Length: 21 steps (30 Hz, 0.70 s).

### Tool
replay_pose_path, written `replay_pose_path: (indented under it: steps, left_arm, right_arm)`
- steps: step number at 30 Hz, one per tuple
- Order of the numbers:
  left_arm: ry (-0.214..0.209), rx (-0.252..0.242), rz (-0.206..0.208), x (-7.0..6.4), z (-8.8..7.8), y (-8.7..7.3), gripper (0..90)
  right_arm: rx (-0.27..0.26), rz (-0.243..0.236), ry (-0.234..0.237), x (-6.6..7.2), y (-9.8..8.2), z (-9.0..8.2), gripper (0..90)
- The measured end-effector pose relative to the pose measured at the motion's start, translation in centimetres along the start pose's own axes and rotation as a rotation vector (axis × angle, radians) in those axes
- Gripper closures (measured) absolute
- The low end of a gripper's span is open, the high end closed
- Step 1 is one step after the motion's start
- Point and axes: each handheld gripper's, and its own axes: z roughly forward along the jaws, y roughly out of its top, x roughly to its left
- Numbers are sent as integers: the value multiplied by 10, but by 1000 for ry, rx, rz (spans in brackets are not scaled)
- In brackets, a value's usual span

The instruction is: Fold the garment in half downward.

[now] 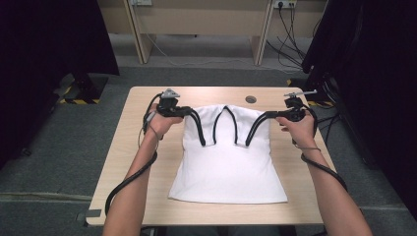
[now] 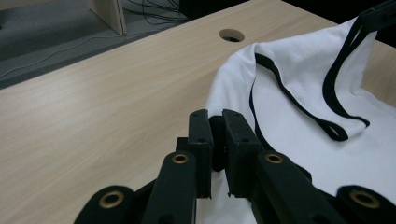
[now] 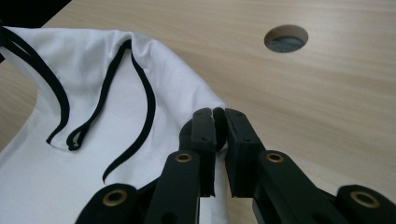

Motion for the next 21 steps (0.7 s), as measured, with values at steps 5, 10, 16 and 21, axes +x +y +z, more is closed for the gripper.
replay_pose_path:
  steps: [5, 10, 16, 21]
  left_arm:
    - [-4, -7, 2, -3, -6, -14, 818]
    - [-1, 11, 20, -7, -11, -31, 817]
    - [8, 45, 39, -10, -14, -49, 816]
    - [10, 73, 64, -14, -14, -61, 817]
  right_arm:
    - [1, 16, 9, -5, -15, 0, 836]
    - [7, 12, 19, -7, -30, -3, 833]
    - [27, -14, 18, -6, -45, -5, 832]
    - [43, -66, 12, -1, -54, -8, 831]
